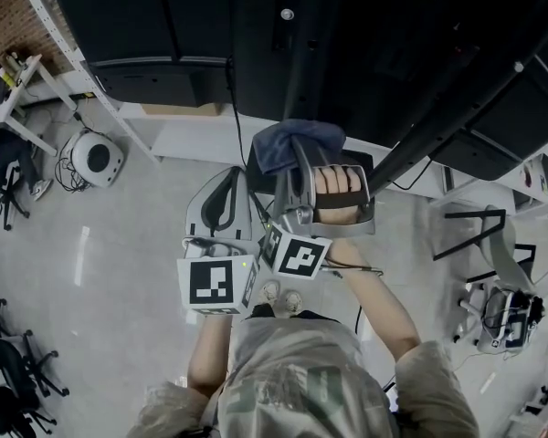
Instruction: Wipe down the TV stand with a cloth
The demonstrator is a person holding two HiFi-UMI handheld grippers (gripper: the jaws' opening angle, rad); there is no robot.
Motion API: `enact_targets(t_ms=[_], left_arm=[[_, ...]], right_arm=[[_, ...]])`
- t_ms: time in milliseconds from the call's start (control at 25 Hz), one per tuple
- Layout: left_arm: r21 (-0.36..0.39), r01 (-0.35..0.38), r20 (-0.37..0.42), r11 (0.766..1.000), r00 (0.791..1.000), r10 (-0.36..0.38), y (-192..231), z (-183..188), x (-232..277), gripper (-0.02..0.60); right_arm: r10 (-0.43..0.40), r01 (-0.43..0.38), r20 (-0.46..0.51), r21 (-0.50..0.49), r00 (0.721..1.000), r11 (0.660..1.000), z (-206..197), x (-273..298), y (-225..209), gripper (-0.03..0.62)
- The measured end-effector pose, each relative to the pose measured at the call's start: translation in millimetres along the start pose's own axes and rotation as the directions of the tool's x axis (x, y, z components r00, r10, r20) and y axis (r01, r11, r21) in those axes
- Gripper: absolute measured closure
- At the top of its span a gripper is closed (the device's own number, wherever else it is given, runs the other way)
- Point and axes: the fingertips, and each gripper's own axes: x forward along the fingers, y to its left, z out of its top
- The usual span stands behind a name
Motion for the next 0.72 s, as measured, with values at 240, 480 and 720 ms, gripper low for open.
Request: enact_targets(t_ms=[240, 480, 720], left_arm=[[0.011, 0.007, -0.040, 1.000, 0.999, -0.007, -5.6, -21.2, 2.8, 0.566], [0.005, -0.002, -0.071, 1.000, 0.997, 0.002, -6.3, -44.8, 0.3, 0.566], [0.011, -0.009, -0.061, 1.000, 0.998, 0.010, -6.6, -68.9, 6.7, 0.566]], right_arm=[[0.034, -0.034, 0.000, 0.006, 0.999, 0.999, -5.5, 0.8, 28.7, 0.537], [0.101, -0.101, 0.005, 0.028, 0.995, 0.994, -9.9, -3.2, 64.8, 0.537], [0.097, -0.098, 0.018, 0.036, 0.995, 0.995, -17.4, -3.9, 93.3, 0.537]])
